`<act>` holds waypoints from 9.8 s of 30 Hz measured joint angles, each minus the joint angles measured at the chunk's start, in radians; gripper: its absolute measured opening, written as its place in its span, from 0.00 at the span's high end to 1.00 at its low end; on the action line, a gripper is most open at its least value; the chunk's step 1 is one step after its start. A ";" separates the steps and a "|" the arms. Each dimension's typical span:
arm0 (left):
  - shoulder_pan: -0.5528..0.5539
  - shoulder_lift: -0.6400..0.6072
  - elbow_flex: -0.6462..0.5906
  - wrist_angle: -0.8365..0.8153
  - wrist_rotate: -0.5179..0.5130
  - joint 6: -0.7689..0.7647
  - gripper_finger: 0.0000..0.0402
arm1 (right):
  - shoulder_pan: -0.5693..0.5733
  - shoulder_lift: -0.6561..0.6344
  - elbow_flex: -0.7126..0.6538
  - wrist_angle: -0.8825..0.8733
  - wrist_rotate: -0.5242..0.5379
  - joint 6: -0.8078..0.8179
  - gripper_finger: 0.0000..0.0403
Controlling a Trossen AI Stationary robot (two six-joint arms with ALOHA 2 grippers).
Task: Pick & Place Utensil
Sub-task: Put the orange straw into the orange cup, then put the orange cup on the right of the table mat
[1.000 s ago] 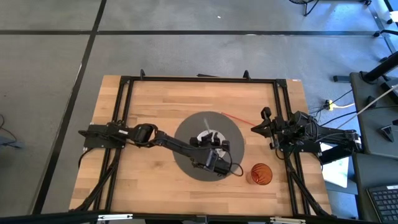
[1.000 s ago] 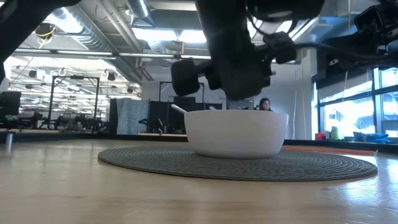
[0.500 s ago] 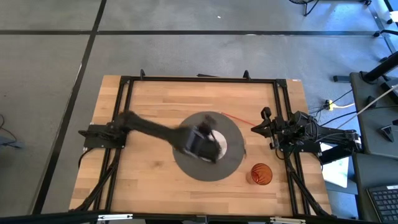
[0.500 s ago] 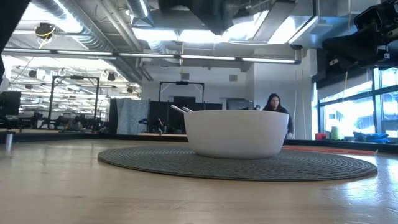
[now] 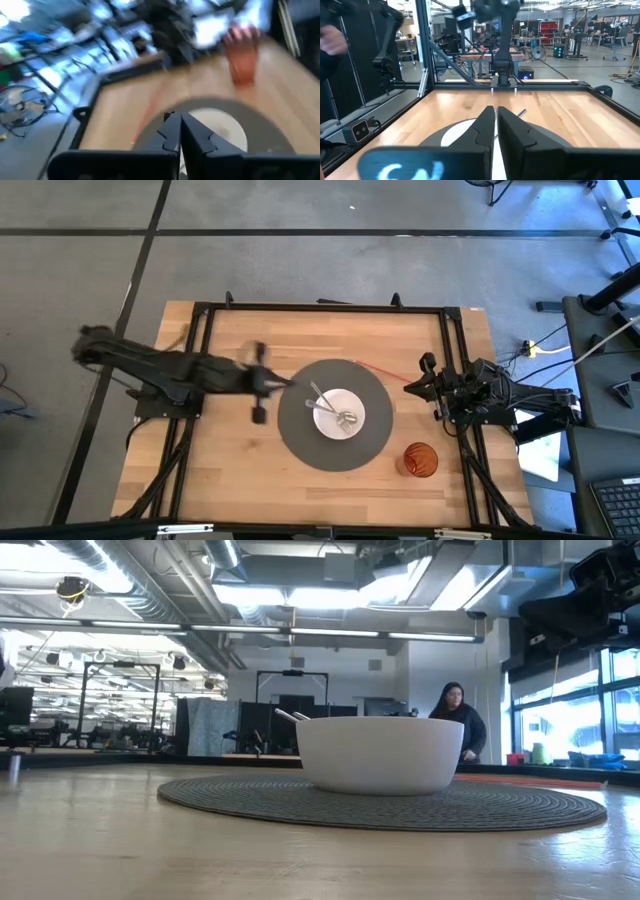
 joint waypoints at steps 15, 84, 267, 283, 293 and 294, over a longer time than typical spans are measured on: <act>0.331 -0.562 -0.761 0.718 0.345 -0.056 1.00 | 0.000 0.000 0.000 0.066 0.072 -0.008 0.94; 0.402 -0.604 -0.899 0.813 0.260 0.063 0.99 | -0.001 0.229 0.303 -0.281 0.493 0.047 0.99; 0.402 -0.604 -0.899 0.717 0.254 0.022 0.99 | 1.213 0.927 0.739 -0.450 0.937 0.239 1.00; 0.401 -0.604 -0.899 0.716 0.254 0.012 0.98 | 1.302 0.964 0.737 -0.480 1.007 0.366 0.90; 0.401 -0.604 -0.899 0.716 0.254 0.011 0.99 | 1.302 0.963 0.743 -0.524 1.003 0.450 0.76; 0.402 -0.604 -0.899 0.716 0.254 0.011 0.99 | 1.302 0.963 0.752 -0.533 1.004 0.456 0.75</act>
